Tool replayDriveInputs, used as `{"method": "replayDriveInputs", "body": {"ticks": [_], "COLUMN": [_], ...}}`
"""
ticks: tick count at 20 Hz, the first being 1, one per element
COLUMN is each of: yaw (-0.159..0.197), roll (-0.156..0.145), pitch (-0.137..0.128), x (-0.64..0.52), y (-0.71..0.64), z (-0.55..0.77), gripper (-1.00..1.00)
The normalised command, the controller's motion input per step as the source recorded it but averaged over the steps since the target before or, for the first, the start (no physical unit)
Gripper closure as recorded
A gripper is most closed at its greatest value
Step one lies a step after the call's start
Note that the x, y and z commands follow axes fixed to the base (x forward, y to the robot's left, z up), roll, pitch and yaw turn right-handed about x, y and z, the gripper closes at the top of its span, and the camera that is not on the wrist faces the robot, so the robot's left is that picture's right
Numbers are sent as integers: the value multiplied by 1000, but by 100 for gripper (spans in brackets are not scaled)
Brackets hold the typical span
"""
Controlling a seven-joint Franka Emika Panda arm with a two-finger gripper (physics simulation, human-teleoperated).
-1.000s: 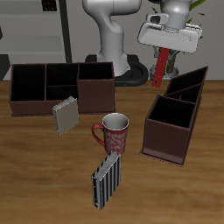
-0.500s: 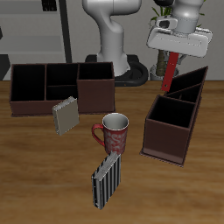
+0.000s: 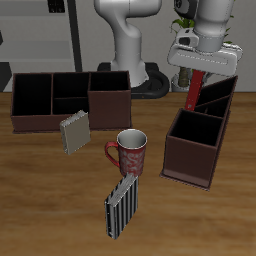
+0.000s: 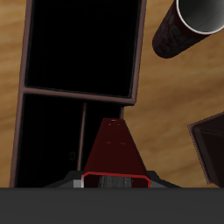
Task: Place the red book into the left desk caddy's front compartment
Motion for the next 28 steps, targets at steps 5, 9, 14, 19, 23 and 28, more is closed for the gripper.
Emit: {"method": "replayDriveInputs", "body": {"ticks": [5, 9, 14, 19, 23, 28], "yaw": [-9, -35, 5, -8, -37, -3], "roll": [-3, 29, 6, 33, 28, 8], "pitch": [68, 46, 0, 36, 28, 6], "x": [108, 33, -38, -5, 28, 51], "y": [-64, 32, 81, 133, 50, 58], "z": [-174, -97, -73, -183, -128, -105], "gripper": [100, 100, 100, 100, 100, 100]}}
